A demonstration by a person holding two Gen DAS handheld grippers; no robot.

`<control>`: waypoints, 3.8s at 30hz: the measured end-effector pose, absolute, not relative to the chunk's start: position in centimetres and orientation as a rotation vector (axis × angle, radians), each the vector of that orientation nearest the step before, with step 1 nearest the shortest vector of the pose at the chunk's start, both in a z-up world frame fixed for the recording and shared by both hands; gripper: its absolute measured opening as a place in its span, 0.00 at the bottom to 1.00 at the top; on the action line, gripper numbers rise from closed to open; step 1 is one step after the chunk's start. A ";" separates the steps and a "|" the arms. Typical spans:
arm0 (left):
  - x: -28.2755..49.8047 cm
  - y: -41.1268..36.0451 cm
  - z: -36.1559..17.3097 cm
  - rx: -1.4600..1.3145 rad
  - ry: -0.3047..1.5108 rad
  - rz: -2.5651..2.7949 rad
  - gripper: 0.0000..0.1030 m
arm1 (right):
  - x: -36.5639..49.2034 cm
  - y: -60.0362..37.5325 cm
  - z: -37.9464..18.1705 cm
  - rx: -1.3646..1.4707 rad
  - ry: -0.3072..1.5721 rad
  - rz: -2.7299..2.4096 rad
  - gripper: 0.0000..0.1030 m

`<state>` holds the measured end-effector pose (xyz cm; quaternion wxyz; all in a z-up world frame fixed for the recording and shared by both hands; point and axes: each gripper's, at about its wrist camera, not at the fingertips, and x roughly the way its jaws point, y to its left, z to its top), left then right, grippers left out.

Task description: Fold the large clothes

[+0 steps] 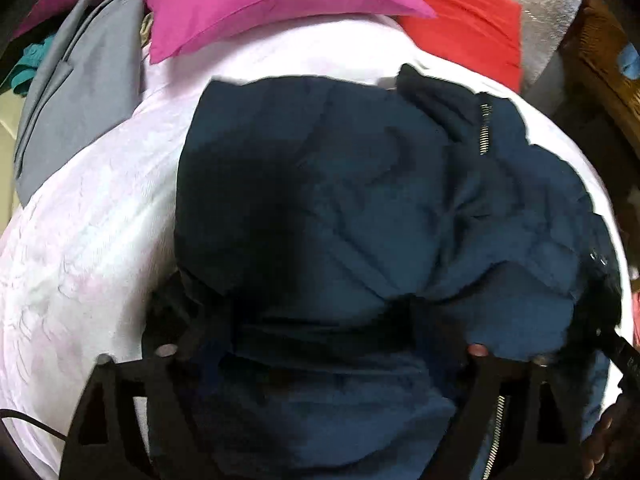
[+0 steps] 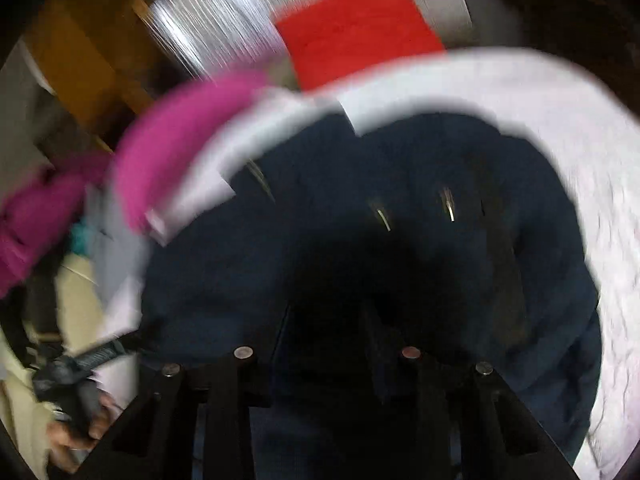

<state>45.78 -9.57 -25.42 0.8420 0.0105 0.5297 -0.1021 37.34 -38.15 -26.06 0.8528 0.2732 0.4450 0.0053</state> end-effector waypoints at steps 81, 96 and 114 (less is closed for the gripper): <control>47.7 -8.1 -25.9 0.067 1.129 -0.121 1.00 | 36.1 -41.2 -25.0 0.699 0.940 0.052 0.53; 44.0 -6.5 -19.7 0.098 0.992 -0.127 1.00 | 30.8 -48.1 -22.0 0.782 0.820 -0.009 0.57; 43.1 -4.0 -21.6 0.012 0.957 -0.079 1.00 | 29.0 -48.2 -22.2 0.838 0.788 0.012 0.57</control>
